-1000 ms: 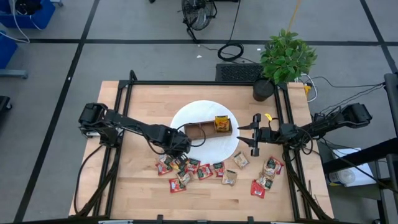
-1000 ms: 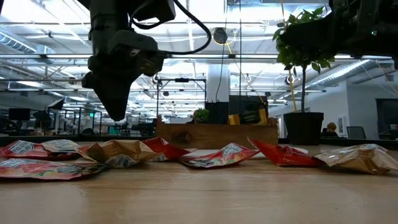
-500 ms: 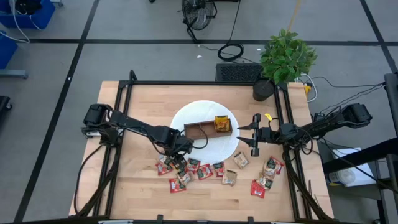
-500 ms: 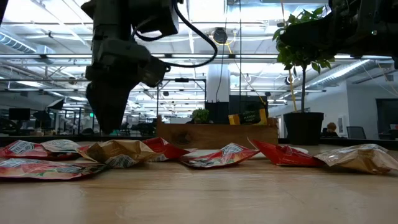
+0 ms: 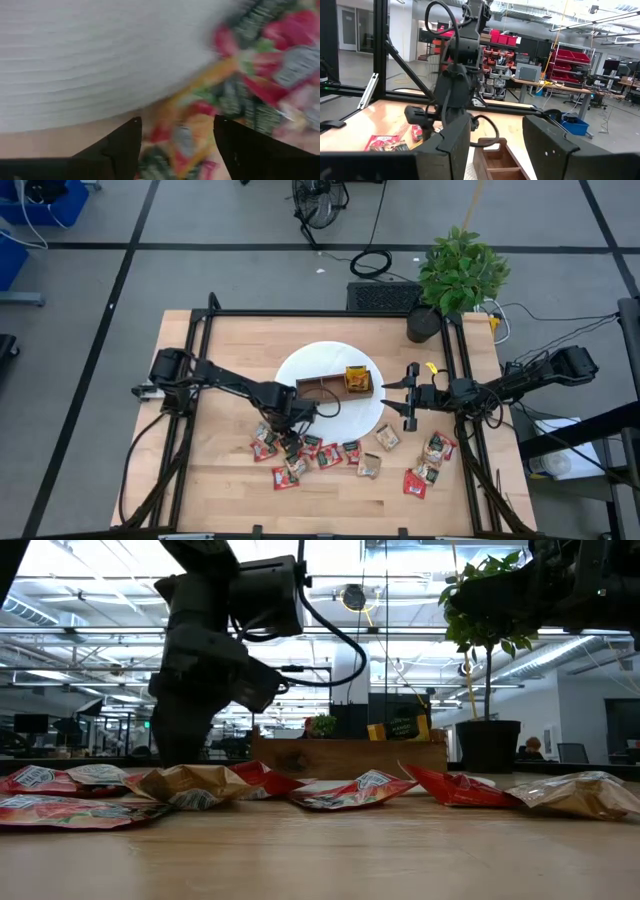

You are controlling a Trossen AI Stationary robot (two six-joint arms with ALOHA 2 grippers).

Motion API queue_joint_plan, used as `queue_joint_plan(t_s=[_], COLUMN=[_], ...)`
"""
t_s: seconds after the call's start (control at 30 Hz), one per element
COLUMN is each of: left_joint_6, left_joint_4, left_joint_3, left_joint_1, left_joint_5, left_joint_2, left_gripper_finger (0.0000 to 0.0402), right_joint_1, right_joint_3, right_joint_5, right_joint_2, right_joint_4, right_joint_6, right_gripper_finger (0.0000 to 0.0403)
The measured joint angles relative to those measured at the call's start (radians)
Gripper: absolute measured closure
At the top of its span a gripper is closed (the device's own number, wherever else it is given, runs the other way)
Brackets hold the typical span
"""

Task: Pick & Place Tea
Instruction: Put the yellow tea bag into the right section of the wooden organizer

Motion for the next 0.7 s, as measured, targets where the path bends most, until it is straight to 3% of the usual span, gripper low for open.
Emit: queue_joint_plan(t_s=[0.13, 0.33, 0.7], left_joint_6=[0.009, 0.014, 0.072], left_joint_4=[0.021, 0.018, 0.007], left_joint_3=[-0.001, -0.002, -0.001], left_joint_1=[-0.007, -0.007, -0.012], left_joint_5=[0.037, 0.015, -0.075], left_joint_2=[0.002, 0.003, 0.008], left_gripper_finger=[0.0175, 0.0212, 0.0339], right_joint_1=[0.0, 0.0, 0.0], right_joint_3=[0.0, 0.0, 0.0], right_joint_5=[0.0, 0.0, 0.0], right_joint_2=[0.0, 0.0, 0.0], right_joint_4=[0.0, 0.0, 0.0], right_joint_6=[0.0, 0.0, 0.0], right_gripper_finger=[0.0238, 0.0238, 0.0238])
